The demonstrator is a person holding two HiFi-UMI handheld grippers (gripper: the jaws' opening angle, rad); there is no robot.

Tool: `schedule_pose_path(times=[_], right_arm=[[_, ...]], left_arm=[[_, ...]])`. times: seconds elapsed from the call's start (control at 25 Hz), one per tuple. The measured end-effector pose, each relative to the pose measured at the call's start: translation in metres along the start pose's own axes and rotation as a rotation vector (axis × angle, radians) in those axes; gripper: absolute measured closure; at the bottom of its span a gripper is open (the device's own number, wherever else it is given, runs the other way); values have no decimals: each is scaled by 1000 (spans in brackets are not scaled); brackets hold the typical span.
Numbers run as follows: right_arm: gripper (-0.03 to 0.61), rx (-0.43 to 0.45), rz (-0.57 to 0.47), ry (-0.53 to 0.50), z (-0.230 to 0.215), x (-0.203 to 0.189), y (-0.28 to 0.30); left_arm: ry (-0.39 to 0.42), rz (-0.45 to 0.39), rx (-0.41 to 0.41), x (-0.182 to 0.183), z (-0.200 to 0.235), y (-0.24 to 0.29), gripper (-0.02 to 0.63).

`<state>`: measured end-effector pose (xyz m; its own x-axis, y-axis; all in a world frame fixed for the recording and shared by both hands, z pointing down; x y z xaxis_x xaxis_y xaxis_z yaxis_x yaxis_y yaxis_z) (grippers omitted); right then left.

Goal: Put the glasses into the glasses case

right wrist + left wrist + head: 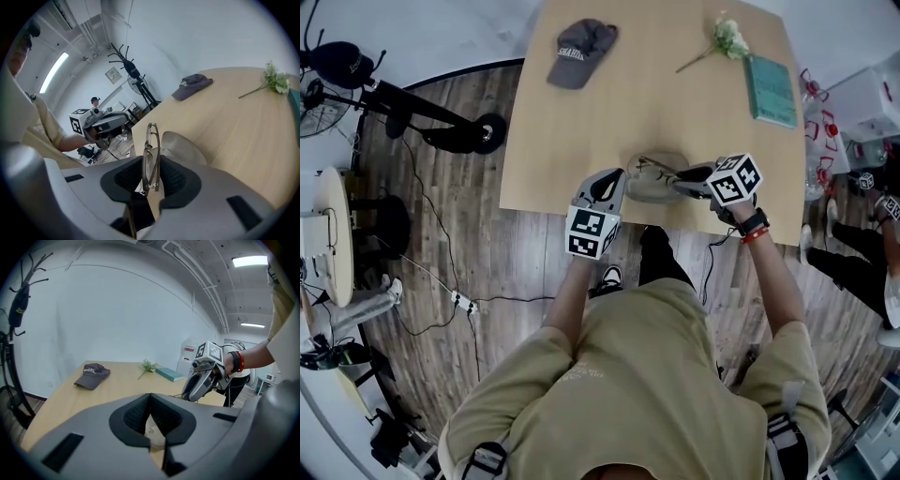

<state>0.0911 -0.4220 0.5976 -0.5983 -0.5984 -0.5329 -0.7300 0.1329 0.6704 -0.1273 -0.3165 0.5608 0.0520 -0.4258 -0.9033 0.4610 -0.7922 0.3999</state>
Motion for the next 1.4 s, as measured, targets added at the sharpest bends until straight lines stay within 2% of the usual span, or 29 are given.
schedule_pose_path(times=[0.12, 0.32, 0.52, 0.76, 0.96, 1.4], right_arm=[[456, 49, 46, -10, -5, -1, 10], [456, 56, 160, -101, -14, -2, 28], [456, 110, 249, -151, -18, -2, 44], [456, 128, 327, -185, -27, -3, 61], [456, 165, 361, -170, -31, -5, 71], [453, 90, 485, -299, -38, -1, 86]], left_arm=[[-3, 12, 9, -3, 4, 0, 592], [-2, 25, 21, -4, 9, 3, 592], [13, 34, 8, -2, 7, 7, 592], [36, 55, 28, -10, 10, 11, 592], [16, 76, 40, -14, 12, 8, 592], [-2, 91, 54, -20, 17, 6, 592]])
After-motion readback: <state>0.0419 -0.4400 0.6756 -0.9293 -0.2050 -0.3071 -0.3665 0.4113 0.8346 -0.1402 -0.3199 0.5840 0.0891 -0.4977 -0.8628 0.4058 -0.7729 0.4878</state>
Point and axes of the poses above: the fingertips, and each gripper's own axes: y forward along the fingers, z to its left, x out of its top, the point moved 9 cm from there along -y, backward along the fingers, and after that the axes turned 4 degrees about -x, right-handed, at the moved point
